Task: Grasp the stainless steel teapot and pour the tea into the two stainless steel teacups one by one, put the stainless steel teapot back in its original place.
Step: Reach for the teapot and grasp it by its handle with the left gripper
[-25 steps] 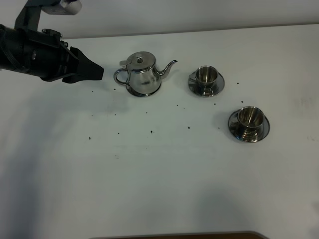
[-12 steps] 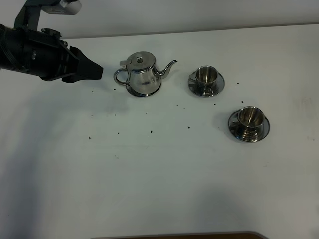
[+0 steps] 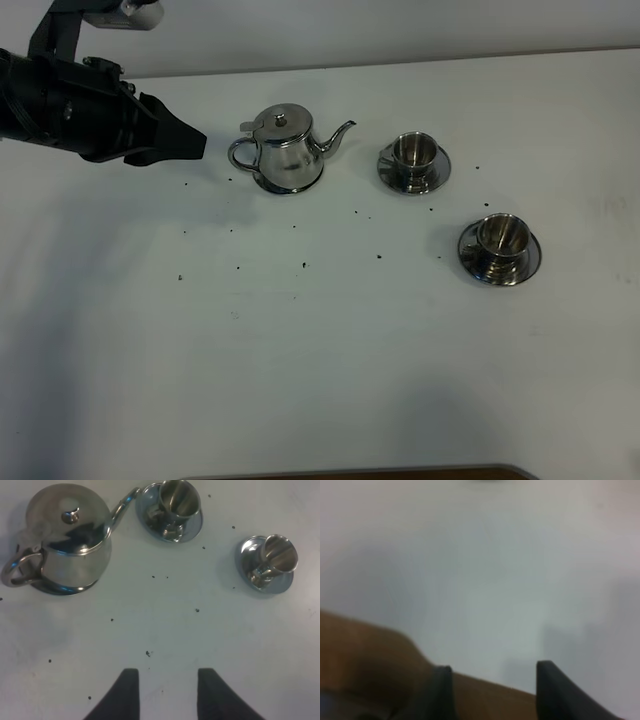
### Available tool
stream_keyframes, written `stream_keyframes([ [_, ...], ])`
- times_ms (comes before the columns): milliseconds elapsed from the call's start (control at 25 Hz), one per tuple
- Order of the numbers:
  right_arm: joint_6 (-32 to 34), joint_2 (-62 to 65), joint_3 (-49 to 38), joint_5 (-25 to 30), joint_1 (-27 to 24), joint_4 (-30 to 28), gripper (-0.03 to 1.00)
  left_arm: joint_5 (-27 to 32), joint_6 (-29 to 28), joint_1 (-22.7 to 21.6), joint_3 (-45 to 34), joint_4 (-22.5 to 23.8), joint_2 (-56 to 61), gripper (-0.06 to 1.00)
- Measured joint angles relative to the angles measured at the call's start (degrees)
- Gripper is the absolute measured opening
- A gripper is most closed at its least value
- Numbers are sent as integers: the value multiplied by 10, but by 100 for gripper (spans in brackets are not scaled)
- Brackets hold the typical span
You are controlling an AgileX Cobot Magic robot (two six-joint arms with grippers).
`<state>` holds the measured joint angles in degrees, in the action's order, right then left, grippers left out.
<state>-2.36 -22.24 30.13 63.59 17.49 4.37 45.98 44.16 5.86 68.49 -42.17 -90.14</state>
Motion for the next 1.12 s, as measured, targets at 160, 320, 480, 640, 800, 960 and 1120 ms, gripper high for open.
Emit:
stream_keyframes([
  [160,0,29,0,0,-67,0,38,-1,0,0,0,0,0,34],
  [320,0,49,0,0,-115,0,38,-8,0,0,0,0,0,34],
  [480,0,75,0,-1,-159,0,38,-17,7,0,0,0,-1,34],
  [640,0,130,0,-1,-182,0,38,-31,14,0,0,0,-16,34],
  [800,0,189,-1,-1,-186,0,38,-53,26,0,0,0,-43,34],
  [960,0,222,-1,-1,-186,0,38,-93,55,0,0,0,-62,34],
  [1120,0,226,-1,-1,-186,0,38,-119,77,0,13,6,-79,34],
])
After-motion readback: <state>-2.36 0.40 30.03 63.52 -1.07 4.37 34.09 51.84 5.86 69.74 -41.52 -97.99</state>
